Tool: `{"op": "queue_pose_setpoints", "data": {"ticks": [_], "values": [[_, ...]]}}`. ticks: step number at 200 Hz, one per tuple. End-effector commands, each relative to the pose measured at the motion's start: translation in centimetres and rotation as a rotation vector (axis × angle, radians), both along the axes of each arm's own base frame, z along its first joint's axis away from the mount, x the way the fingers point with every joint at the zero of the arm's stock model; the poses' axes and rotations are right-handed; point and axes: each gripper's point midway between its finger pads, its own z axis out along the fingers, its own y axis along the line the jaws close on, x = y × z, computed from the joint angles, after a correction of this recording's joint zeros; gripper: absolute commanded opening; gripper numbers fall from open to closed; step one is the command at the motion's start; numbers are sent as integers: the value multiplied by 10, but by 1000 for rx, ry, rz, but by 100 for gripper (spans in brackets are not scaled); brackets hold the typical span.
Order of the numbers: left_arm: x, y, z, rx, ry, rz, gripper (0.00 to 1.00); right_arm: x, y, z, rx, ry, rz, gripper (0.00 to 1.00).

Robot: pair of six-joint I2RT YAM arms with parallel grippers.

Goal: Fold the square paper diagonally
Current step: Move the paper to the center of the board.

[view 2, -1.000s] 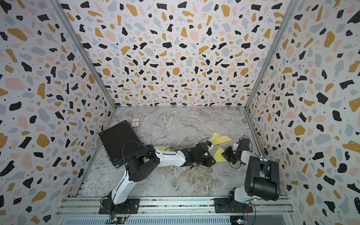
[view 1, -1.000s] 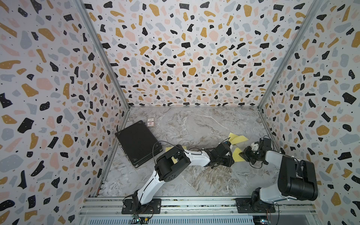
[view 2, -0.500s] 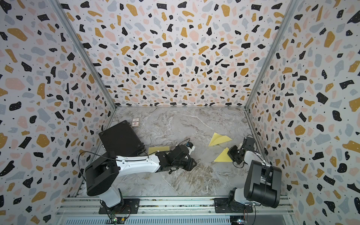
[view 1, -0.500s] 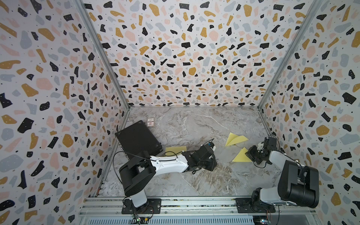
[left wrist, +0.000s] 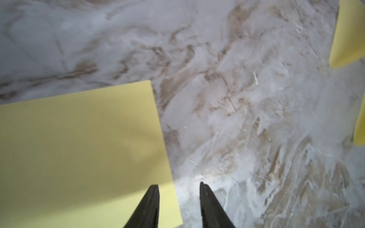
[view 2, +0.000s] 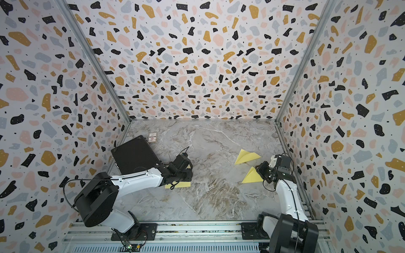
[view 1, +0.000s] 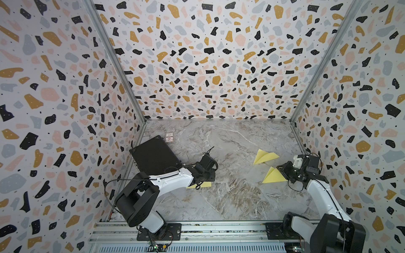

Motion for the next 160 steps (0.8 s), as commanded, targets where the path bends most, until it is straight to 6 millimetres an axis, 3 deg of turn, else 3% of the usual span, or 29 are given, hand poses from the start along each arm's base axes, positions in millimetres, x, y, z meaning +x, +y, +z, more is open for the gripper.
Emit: {"op": "queue_pose_setpoints", "data": {"ticks": [1,38,86,112,160], "values": [[7,35,-15,100,12,65,38,-23,24,6,63,-4,73,23],[13,59,-37,179,54,107,39,-49,55,26,101,-72,196,28],[-2,43,-57,82,139,78,36,-78,78,43,110,-127,290,44],[-13,2,-62,-43,143,-3,34,-87,85,48,124,-152,312,47],[-62,-94,-69,-67,195,-258,35,-98,97,41,138,-144,367,51]]}}
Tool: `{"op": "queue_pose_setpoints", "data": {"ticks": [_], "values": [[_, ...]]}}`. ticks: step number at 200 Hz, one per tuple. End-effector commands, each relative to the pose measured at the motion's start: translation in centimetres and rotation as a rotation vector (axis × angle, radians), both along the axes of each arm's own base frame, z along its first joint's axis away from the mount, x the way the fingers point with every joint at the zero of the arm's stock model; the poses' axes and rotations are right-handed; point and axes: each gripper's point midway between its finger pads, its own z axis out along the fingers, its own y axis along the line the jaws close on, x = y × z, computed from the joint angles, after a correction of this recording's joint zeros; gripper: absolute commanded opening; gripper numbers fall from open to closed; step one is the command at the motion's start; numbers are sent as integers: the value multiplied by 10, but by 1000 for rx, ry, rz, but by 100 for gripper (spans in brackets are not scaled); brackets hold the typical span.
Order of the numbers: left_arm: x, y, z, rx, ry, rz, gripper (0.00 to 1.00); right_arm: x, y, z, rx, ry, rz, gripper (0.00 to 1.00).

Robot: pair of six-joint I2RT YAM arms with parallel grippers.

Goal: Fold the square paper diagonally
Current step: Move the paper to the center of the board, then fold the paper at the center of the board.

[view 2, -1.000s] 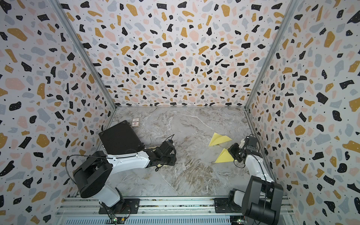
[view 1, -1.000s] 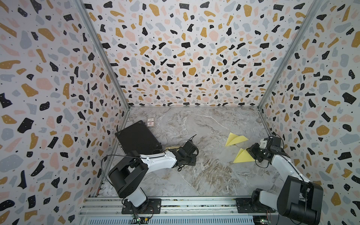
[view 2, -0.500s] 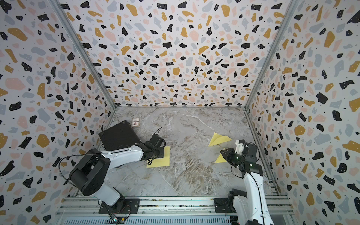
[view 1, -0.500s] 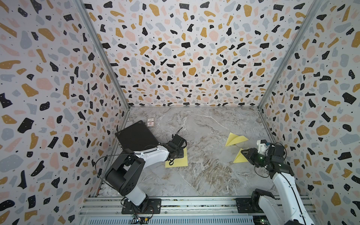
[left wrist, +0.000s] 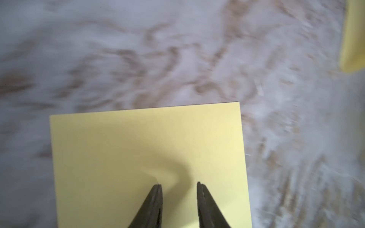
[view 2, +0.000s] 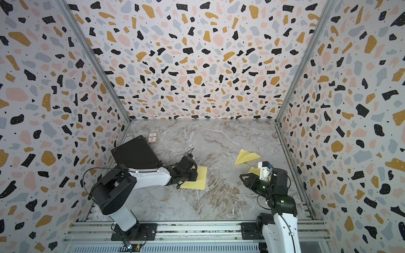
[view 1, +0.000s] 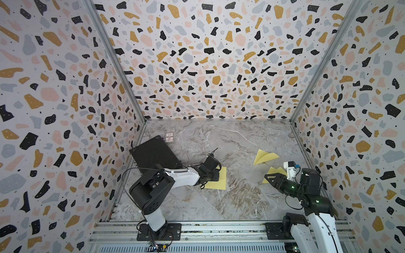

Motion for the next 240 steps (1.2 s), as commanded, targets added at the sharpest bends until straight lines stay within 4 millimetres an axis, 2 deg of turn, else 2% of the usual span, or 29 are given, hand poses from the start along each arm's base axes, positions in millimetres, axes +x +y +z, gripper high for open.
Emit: {"op": "queue_pose_setpoints", "data": {"ticks": [1,17,38,66,87,116,155,199,240], "values": [[-56,-23,-36,30,181,-127,35,-10,7,-10,13,44,34,51],[-61,-38,-25,-6,165,-159,35,-16,10,-17,4,63,60,52],[-60,-39,1,-29,122,-165,36,-22,13,-24,-25,82,89,53],[-56,-25,41,-32,37,-148,40,-23,17,-33,-36,117,98,59],[-66,-12,53,-70,25,-142,35,-22,23,-38,-69,123,113,61],[-80,13,44,-57,67,-77,33,-14,38,-49,-146,115,166,61],[-88,31,24,-45,99,-8,25,9,75,-75,-236,157,302,51],[-89,19,11,-83,139,-15,20,30,97,-103,-332,227,378,46],[-89,25,-2,-35,148,-5,19,36,99,-116,-369,240,373,46]]}}
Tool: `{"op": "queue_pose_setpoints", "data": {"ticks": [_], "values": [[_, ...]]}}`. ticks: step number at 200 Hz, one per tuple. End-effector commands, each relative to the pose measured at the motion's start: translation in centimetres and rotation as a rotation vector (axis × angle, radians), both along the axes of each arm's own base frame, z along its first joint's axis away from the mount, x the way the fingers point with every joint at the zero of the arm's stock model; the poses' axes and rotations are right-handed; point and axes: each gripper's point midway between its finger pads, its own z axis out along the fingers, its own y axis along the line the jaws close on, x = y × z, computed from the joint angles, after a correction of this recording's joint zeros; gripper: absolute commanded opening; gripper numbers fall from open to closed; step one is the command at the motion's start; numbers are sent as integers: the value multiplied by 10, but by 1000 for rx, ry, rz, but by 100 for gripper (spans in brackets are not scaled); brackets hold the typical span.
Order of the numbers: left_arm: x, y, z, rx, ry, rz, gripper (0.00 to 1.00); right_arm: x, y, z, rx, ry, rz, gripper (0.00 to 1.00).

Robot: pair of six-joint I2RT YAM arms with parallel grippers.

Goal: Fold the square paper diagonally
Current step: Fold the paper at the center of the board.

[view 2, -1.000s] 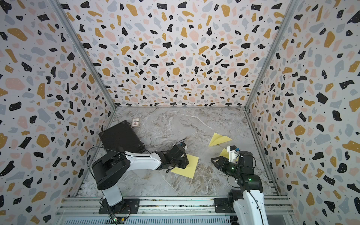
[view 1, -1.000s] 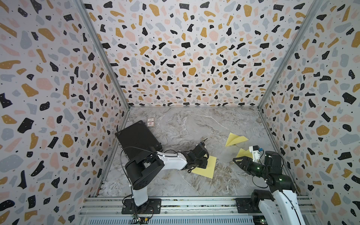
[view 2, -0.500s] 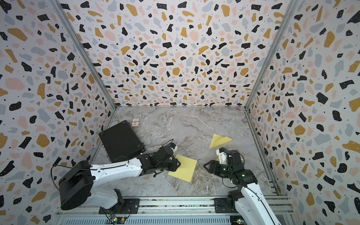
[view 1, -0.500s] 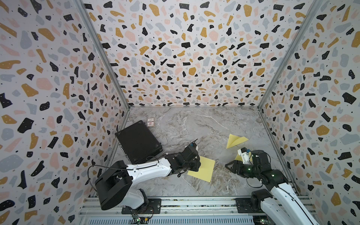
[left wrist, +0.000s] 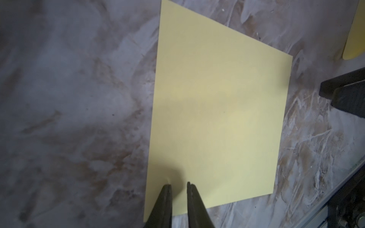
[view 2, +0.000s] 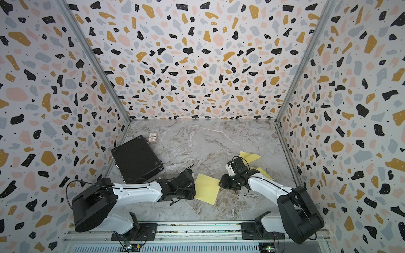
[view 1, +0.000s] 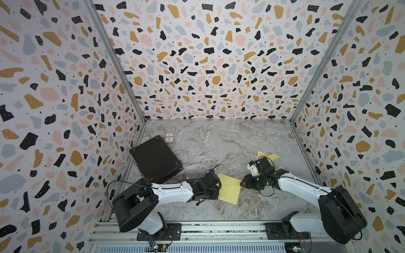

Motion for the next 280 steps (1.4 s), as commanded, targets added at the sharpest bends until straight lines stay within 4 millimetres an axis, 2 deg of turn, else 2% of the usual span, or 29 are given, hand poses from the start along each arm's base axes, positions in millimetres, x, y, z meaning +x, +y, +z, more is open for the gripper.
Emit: {"op": "queue_pose_setpoints", "data": {"ticks": [1,56,117,152,168,185,218,280], "values": [[5,-3,-1,-6,-7,12,19,14,4,5,-14,-59,6,46],[-3,9,-22,42,27,20,18,21,5,-11,-45,-39,-9,46],[-7,22,-33,80,34,32,17,32,-3,-31,-123,-34,-45,46],[-8,24,-38,88,35,30,17,29,8,-39,-71,0,-29,45],[-8,26,-39,95,31,37,17,29,6,-36,-83,-2,-30,44],[-7,27,-39,98,28,40,17,32,-6,-27,-131,-54,-49,45],[-7,27,-40,103,30,37,17,36,-23,-10,-215,-133,-47,49],[-8,28,-41,107,27,36,17,33,-10,-34,-223,-79,14,47]]}}
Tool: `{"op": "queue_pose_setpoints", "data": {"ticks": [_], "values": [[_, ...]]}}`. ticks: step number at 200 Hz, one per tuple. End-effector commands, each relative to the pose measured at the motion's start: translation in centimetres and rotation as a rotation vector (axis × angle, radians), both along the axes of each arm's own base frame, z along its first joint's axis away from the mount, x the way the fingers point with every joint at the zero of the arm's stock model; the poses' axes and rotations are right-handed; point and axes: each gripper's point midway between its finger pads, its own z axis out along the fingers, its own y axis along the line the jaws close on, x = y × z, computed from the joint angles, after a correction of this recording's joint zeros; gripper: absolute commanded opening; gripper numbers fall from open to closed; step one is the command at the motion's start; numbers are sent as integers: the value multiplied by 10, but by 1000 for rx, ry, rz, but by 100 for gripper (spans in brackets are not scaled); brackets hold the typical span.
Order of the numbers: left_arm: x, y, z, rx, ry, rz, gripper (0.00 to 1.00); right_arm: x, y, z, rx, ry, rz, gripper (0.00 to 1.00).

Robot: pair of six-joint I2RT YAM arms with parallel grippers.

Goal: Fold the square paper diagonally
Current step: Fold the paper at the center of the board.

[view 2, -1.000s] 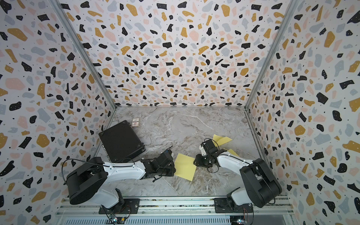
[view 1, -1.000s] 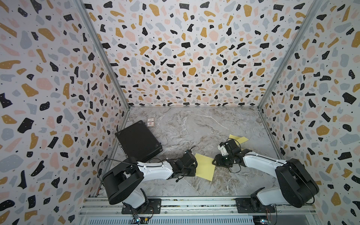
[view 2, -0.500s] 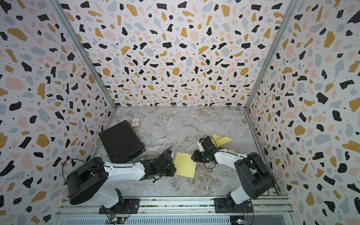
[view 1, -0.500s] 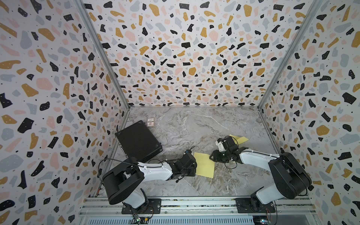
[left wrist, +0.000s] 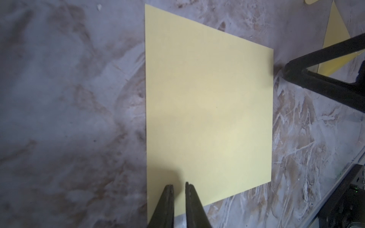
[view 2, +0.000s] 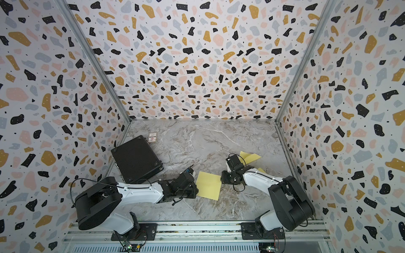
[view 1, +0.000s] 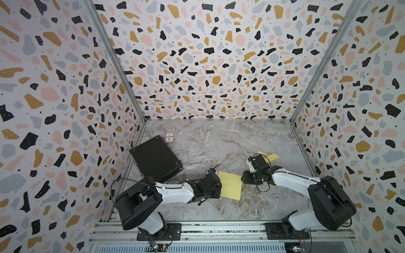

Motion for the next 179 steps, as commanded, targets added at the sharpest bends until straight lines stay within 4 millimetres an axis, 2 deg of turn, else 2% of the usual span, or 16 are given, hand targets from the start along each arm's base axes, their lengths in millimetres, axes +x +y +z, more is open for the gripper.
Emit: {"op": "queue_pose_setpoints", "data": {"ticks": [1,41,79,107,141,179], "values": [[-20,39,-39,165,87,16,17,-8,1,-16,-47,47,33,47],[-21,40,-44,171,98,16,17,-14,16,-27,-42,81,70,44],[-21,39,-47,175,102,15,17,-17,41,-19,115,89,90,43],[-21,40,-48,179,102,16,17,-11,65,6,278,50,101,43],[-22,42,-50,182,101,20,17,-5,90,48,474,1,125,45],[-23,43,-52,187,103,21,17,-4,104,82,602,-37,153,47]]}}
